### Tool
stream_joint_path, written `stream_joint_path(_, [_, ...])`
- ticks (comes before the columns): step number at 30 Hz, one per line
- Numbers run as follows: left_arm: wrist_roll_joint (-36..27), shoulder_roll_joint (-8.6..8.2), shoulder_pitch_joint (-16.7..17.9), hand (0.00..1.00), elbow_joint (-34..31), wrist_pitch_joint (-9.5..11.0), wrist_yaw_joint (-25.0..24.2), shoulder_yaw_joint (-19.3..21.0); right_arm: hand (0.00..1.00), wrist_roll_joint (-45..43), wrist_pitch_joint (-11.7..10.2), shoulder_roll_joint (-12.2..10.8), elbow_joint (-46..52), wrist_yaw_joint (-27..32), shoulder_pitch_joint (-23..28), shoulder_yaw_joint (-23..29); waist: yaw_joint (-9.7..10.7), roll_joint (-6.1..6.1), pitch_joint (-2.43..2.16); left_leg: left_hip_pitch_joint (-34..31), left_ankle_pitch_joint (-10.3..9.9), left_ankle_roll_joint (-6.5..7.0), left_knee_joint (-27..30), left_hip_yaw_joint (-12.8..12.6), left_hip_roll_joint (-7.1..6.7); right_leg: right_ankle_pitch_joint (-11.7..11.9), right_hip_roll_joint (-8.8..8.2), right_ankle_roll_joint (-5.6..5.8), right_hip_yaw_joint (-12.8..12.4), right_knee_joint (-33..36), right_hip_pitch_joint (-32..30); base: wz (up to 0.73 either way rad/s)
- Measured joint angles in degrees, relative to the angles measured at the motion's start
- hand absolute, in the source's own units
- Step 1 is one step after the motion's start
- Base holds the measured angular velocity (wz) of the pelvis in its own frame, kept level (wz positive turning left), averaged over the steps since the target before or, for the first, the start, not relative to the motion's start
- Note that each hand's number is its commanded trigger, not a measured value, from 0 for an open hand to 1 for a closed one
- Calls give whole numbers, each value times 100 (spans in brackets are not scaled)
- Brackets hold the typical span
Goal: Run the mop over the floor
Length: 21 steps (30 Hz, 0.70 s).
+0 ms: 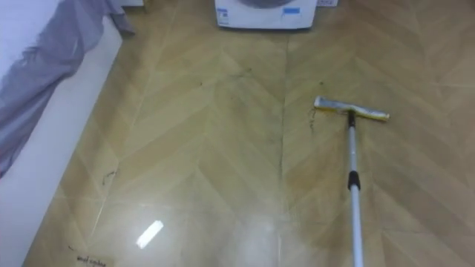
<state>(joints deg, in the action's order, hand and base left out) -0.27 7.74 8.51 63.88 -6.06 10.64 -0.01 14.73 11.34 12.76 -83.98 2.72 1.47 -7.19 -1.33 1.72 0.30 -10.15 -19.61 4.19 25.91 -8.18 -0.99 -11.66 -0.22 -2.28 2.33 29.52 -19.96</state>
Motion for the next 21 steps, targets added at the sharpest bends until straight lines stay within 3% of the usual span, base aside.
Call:
stream_joint_path(5, [164,74,236,0,39,-42,6,4,100,-127,61,3,36,91,-313,1,-77,-189,36,625,230,-80,-687,42,39,156,140,-37,57,-629,606,1])
stream_joint_path(10, [811,43,341,0,154,-116,7,209,100,-98,-175,-205,316,-41,-357,109,-91,-319,53,1182,287,-154,-1054,156,161,207,283,-83,206,-1216,1247,11])
stream_joint_path(16, [1015,7,350,0,138,-174,-119,275,100,63,-330,-391,426,-369,-199,172,-67,-345,55,1421,288,-156,-1062,219,239,224,333,-102,273,-1518,1701,6])
stream_joint_path(21, [1237,13,337,0,15,-205,-152,439,100,66,-427,-398,427,-560,-52,171,-51,-327,56,1646,288,-156,-1166,224,255,229,364,-104,300,-1685,1934,-2])
